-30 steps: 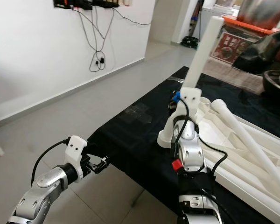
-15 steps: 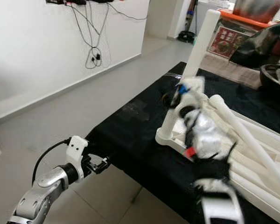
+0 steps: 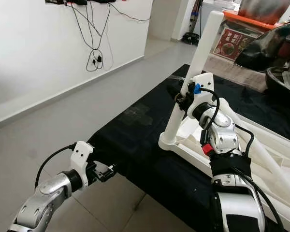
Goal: Building children table
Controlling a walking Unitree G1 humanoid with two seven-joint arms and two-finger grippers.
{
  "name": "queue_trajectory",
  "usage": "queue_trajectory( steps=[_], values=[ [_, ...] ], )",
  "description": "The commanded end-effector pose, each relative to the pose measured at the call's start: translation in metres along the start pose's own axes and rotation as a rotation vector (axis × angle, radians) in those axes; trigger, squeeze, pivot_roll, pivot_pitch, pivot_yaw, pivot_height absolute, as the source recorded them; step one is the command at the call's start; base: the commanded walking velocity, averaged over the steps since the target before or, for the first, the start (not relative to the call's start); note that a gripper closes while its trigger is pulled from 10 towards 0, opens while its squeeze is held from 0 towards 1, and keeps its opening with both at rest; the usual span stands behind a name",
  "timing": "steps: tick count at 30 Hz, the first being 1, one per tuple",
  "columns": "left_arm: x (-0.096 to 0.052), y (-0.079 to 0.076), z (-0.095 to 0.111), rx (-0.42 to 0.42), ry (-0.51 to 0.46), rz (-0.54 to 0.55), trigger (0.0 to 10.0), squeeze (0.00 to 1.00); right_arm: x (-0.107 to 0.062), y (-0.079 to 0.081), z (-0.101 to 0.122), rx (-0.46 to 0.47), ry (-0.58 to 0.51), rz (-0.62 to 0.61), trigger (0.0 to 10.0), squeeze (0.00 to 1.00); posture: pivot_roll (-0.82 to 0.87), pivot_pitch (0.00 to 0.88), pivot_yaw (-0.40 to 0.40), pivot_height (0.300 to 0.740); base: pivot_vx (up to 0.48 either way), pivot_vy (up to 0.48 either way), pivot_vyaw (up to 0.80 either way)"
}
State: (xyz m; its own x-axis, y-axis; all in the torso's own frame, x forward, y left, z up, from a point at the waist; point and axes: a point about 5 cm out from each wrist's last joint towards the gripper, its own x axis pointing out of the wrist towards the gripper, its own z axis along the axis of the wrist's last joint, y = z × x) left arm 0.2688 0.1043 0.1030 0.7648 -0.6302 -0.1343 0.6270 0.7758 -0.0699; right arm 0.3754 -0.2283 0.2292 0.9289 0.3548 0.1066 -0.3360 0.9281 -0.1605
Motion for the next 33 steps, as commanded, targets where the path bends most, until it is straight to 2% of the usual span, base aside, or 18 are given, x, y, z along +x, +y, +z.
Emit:
queue_trajectory(
  steps=[1, 2, 4, 5, 7, 8, 10, 11, 12, 14, 16, 17, 18, 22, 23, 24, 25, 33],
  values=[
    [-0.001, -0.003, -0.004, -0.013, 0.019, -0.019, 10.0, 0.00, -0.007, -0.011, -0.023, -0.090, 0.127, -0.156, 0.0, 0.00, 0.02, 0.000, -0.132, 0.740, 0.000, 0.000, 0.00],
    [-0.001, -0.003, -0.004, -0.013, 0.019, -0.019, 10.0, 0.00, -0.007, -0.011, -0.023, -0.090, 0.127, -0.156, 0.0, 0.00, 0.02, 0.000, -0.132, 0.740, 0.000, 0.000, 0.00],
    [0.000, -0.004, -0.004, -0.012, 0.019, -0.022, 10.0, 0.00, -0.014, -0.029, -0.034, -0.059, 0.194, -0.399, 0.0, 0.00, 0.02, 0.000, -0.132, 0.740, 0.000, 0.000, 0.00],
    [0.000, -0.004, -0.004, -0.012, 0.019, -0.022, 10.0, 0.00, -0.014, -0.029, -0.034, -0.059, 0.194, -0.399, 0.0, 0.00, 0.02, 0.000, -0.132, 0.740, 0.000, 0.000, 0.00],
    [0.001, -0.005, -0.004, -0.016, 0.016, -0.025, 10.0, 0.00, -0.033, -0.044, -0.055, 0.011, 0.256, -0.688, 0.0, 0.00, 0.02, 0.000, -0.131, 0.740, 0.000, 0.000, 0.00],
    [0.001, -0.006, -0.004, -0.018, 0.016, -0.027, 10.0, 0.00, -0.044, -0.044, -0.071, 0.072, 0.303, -0.802, 0.0, 0.00, 0.02, 0.000, -0.134, 0.740, 0.000, 0.000, 0.00],
    [0.001, -0.007, -0.003, -0.019, 0.016, -0.028, 10.0, 0.00, -0.052, -0.042, -0.082, 0.113, 0.339, -0.873, 0.0, 0.00, 0.02, 0.000, -0.134, 0.740, 0.000, 0.000, 0.00],
    [0.000, -0.007, -0.004, -0.021, 0.016, -0.028, 10.0, 0.00, -0.056, -0.029, -0.091, 0.136, 0.359, -0.893, 0.0, 0.00, 0.02, 0.000, -0.135, 0.740, 0.000, 0.000, 0.00],
    [0.000, -0.007, -0.004, -0.021, 0.016, -0.028, 10.0, 0.00, -0.056, -0.029, -0.091, 0.136, 0.359, -0.893, 0.0, 0.00, 0.02, 0.000, -0.135, 0.740, 0.000, 0.000, 0.00],
    [-0.001, -0.007, -0.004, -0.023, 0.017, -0.029, 10.0, 0.00, -0.054, -0.003, -0.096, 0.143, 0.360, -0.879, 0.0, 0.00, 0.01, 0.000, -0.135, 0.740, 0.000, 0.000, 0.00],
    [-0.002, -0.007, -0.004, -0.025, 0.018, -0.030, 10.0, 0.00, -0.048, 0.016, -0.090, 0.136, 0.338, -0.849, 0.0, 0.00, 0.01, 0.000, -0.139, 0.740, 0.000, 0.000, 0.00],
    [-0.002, -0.007, -0.004, -0.025, 0.018, -0.030, 10.0, 0.00, -0.048, 0.016, -0.090, 0.136, 0.338, -0.849, 0.0, 0.00, 0.01, 0.000, -0.139, 0.740, 0.000, 0.000, 0.00],
    [-0.001, -0.008, -0.005, -0.028, 0.018, -0.032, 10.0, 0.00, -0.039, 0.031, -0.080, 0.128, 0.316, -0.810, 0.0, 0.00, 0.01, 0.000, -0.145, 0.740, 0.000, 0.000, 0.00],
    [-0.001, -0.008, -0.004, -0.029, 0.016, -0.033, 10.0, 0.00, -0.034, 0.039, -0.076, 0.134, 0.310, -0.774, 0.0, 0.00, 0.01, 0.000, -0.146, 0.740, 0.000, 0.000, 0.00],
    [-0.001, -0.008, -0.004, -0.031, 0.014, -0.032, 10.0, 0.00, -0.028, 0.047, -0.074, 0.154, 0.291, -0.721, 10.0, 0.69, 0.02, 0.000, -0.152, 0.740, 0.000, 0.000, 0.00],
    [-0.001, -0.008, -0.004, -0.031, 0.014, -0.032, 10.0, 0.00, -0.028, 0.047, -0.074, 0.154, 0.291, -0.721, 10.0, 0.69, 0.02, 0.000, -0.152, 0.740, 0.000, 0.000, 0.00],
    [-0.001, -0.008, -0.004, -0.032, 0.012, -0.031, 10.0, 0.00, -0.025, 0.054, -0.071, 0.163, 0.267, -0.676, 10.0, 1.00, 0.02, 0.000, -0.155, 0.740, 0.000, 0.000, 0.00],
    [-0.002, -0.007, -0.005, -0.033, 0.014, -0.026, 10.0, 0.00, -0.020, 0.059, -0.041, 0.143, 0.113, -0.572, 10.0, 1.00, 0.01, 0.000, -0.149, 0.740, 0.000, 0.000, 0.00]
  ],
)
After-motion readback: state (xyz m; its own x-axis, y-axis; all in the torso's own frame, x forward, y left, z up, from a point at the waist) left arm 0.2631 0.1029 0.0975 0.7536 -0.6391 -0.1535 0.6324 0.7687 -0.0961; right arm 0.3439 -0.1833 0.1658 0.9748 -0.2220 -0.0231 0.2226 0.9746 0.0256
